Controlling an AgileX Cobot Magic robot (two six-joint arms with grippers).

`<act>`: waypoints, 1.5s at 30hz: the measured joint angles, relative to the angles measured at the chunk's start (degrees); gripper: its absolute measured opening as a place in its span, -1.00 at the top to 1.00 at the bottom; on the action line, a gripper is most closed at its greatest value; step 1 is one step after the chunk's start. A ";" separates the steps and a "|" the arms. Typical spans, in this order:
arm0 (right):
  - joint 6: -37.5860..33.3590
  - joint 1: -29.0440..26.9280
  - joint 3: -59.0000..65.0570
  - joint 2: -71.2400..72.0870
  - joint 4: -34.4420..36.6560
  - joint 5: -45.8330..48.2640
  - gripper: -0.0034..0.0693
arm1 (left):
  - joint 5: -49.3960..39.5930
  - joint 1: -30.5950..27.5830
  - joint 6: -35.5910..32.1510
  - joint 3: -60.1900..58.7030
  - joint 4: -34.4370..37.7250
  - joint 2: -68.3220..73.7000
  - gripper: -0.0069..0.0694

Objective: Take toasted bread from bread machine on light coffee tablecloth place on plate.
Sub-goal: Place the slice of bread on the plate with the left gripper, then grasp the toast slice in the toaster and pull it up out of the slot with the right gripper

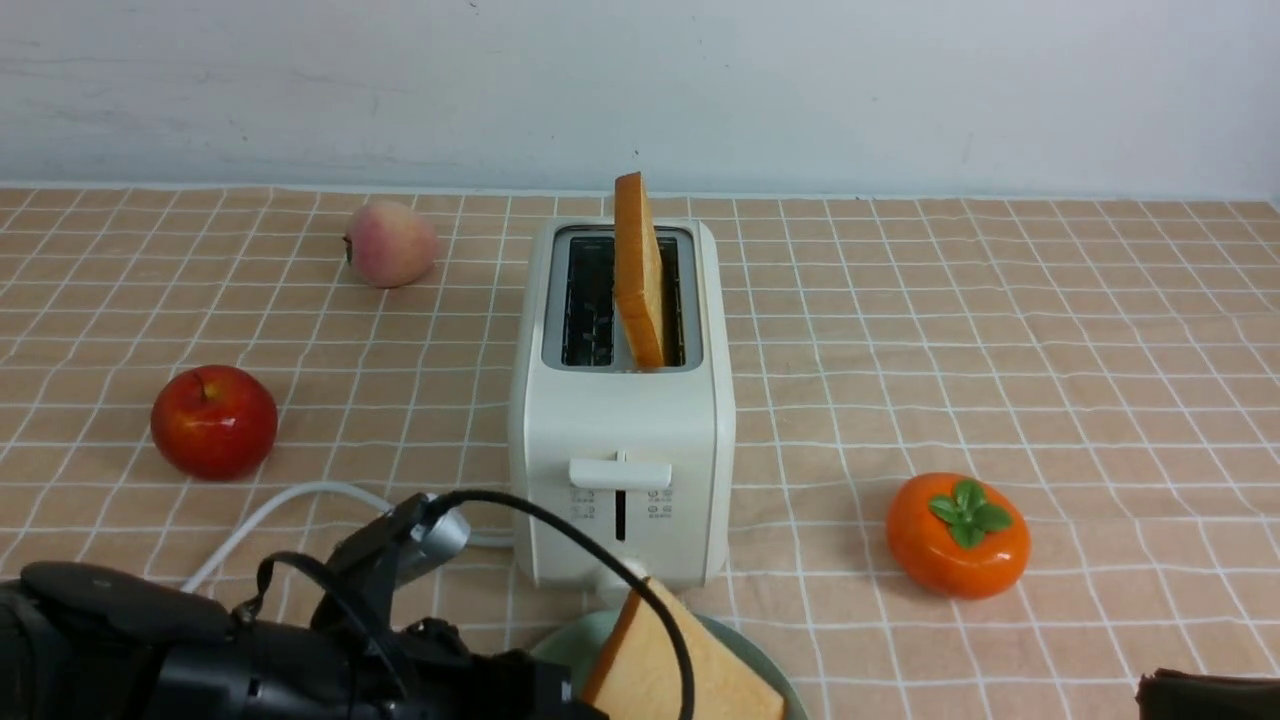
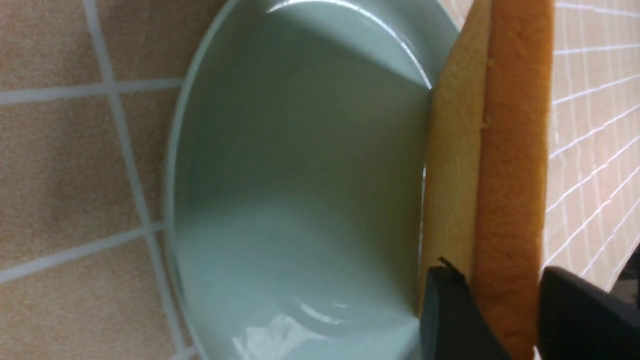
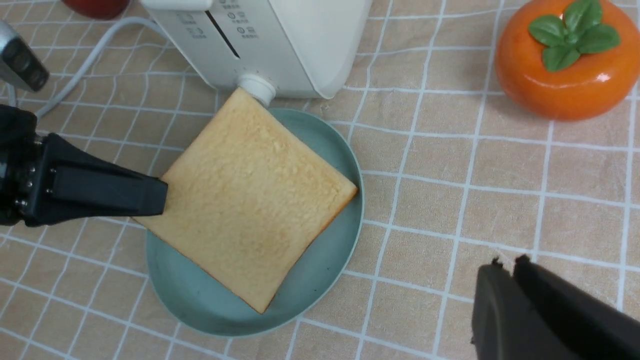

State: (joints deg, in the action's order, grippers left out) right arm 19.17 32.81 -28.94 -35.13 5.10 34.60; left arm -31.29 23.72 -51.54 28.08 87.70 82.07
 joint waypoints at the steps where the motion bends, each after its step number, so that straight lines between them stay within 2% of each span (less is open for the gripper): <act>1: 0.00 0.00 0.00 0.00 0.00 0.00 0.78 | 0.34 0.00 0.00 0.00 -1.72 -0.13 0.09; 5: 0.00 0.00 0.00 0.00 -0.50 -0.05 0.77 | 2.35 0.00 2.67 0.00 -8.36 -2.19 0.00; 7: 0.00 0.00 -0.45 -0.15 -1.85 0.25 0.77 | 5.15 0.00 8.36 0.00 -14.57 -5.68 0.05; 8: 0.00 0.00 -0.55 -0.15 -1.97 0.35 0.77 | 5.15 0.00 8.36 0.00 -14.57 -5.68 0.06; 9: 0.00 0.00 -1.82 -0.92 -3.24 1.79 0.76 | 7.32 0.00 14.32 0.00 -20.88 -9.14 0.17; 11: 0.00 0.00 -4.20 -2.28 -5.10 4.70 0.76 | 8.70 0.00 20.61 0.00 -28.26 -12.63 0.34; 14: 0.00 0.00 -9.26 -6.72 -6.36 9.93 0.75 | 8.29 0.00 33.53 0.00 -41.09 -19.80 0.71; 15: 0.00 0.00 -11.69 -8.68 -6.47 11.78 0.75 | 7.21 0.00 37.74 0.00 -47.38 -22.20 0.84; 16: 0.00 0.00 -12.10 -9.08 -6.47 12.07 0.75 | 6.96 0.00 39.47 0.00 -48.46 -23.14 0.85; 19: -0.57 0.00 -19.42 -17.32 -5.42 16.16 0.73 | -1.61 0.00 56.94 0.54 -69.95 -31.02 0.86; 23: -5.86 0.00 -28.18 -26.44 -0.51 18.24 0.72 | -13.75 0.00 77.50 2.96 -91.36 -37.70 0.86; 26: -10.30 0.00 -35.42 -33.19 4.47 18.46 0.70 | -20.52 0.00 88.57 4.80 -101.89 -43.94 0.86; 29: -11.42 0.04 -40.90 -37.55 6.40 18.05 0.65 | -22.79 0.00 91.42 5.09 -104.27 -49.03 0.86; 33: -12.01 0.04 -52.72 -47.97 6.66 17.38 0.32 | -26.42 0.00 92.25 5.09 -103.29 -58.25 0.86; 34: -12.02 0.04 -52.72 -48.45 6.72 17.38 0.32 | -26.73 0.00 92.25 5.09 -103.10 -59.02 0.86; 36: -12.02 0.66 -60.26 -55.32 6.87 17.38 0.00 | -29.02 0.00 92.25 5.11 -101.23 -64.02 0.86; 37: -12.02 0.73 -60.74 -55.75 6.88 17.38 -0.02 | -29.17 0.00 92.25 5.11 -101.08 -64.35 0.86; 38: -12.02 1.31 -63.96 -58.31 6.84 17.38 -0.16 | -30.06 0.00 92.25 5.11 -100.05 -66.24 0.86; 39: -12.02 1.43 -64.42 -59.13 6.76 17.38 -0.20 | -30.36 0.00 92.25 5.16 -99.68 -66.84 0.86; 41: -12.02 3.16 -70.33 -64.33 5.56 17.32 -0.47 | -31.99 0.00 92.25 5.15 -98.02 -70.26 0.86; 45: -10.30 5.00 -76.18 -70.89 -1.00 17.15 -0.72 | -34.28 0.00 92.25 5.15 -97.32 -74.03 0.86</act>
State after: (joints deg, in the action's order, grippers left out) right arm 8.87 37.81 -105.13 -106.02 4.10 51.75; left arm -65.57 23.72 40.71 33.24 -9.62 8.04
